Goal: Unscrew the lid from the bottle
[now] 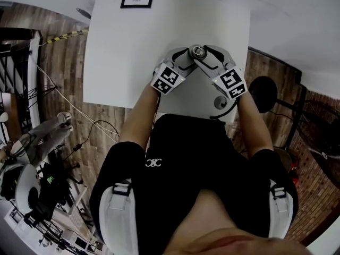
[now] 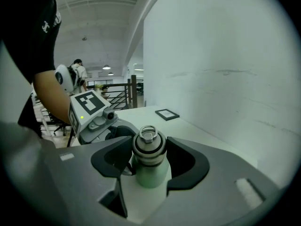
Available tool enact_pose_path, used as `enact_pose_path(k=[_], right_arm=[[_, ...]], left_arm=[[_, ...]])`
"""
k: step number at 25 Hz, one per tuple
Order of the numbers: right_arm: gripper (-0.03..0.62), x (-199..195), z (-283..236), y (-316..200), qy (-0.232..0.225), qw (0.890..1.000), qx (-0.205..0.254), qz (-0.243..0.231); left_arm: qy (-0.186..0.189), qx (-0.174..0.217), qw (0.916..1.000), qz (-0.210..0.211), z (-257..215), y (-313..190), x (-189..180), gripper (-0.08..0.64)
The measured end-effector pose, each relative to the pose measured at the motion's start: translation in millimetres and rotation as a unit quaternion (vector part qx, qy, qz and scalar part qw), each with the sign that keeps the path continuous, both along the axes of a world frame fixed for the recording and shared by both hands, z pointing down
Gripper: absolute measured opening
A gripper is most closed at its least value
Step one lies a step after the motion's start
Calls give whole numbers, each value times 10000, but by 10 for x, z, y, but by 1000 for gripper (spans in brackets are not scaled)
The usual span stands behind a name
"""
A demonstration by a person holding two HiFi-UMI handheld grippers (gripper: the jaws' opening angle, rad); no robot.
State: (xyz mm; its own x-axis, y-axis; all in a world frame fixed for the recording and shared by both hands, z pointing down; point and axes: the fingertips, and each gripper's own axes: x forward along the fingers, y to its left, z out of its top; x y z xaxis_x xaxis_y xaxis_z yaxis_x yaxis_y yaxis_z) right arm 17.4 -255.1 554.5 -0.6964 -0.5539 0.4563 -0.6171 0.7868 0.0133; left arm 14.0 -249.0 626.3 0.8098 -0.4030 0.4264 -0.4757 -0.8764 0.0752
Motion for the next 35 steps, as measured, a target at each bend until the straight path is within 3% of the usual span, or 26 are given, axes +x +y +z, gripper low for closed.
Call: enact_pose_path(k=[4,9,14,17,19,21,24,26,30,35], right_arm=[[232,-77,28,-6,463,9898,-302,-1311],[232,-89,31,25,833,9575,-634,-2689],[233,-88,29,23,938,9313,-678,-3453],[236,-117,34,46,1176,9261,-802,-3495],[275,-119,5,82,1165,9307,-892,-3350],[278,-100,-89,94,863,9458,-856,-3010],[278,-6,-295,-22,-54,9817,-545,-1826],[276,112,-366,-68,-666,9937,-337,-837],[276,263,-350,65,-1293,9885,109,780],[276,249,-45,198,-1128,9741,258,1943]], left_arm=[[0,24,9999,137,-17,11,6,330],[13,37,9997,244,-29,17,7,331],[8,54,9995,311,-24,4,10,330],[23,69,9994,352,-33,19,2,330],[27,71,9993,355,-34,30,-8,330],[29,65,9994,339,-27,36,-18,330],[57,63,9995,289,-16,31,-27,330],[87,73,9996,247,-7,20,-28,330],[68,74,9998,161,5,11,-20,330],[22,65,10000,47,51,1,-28,330]])
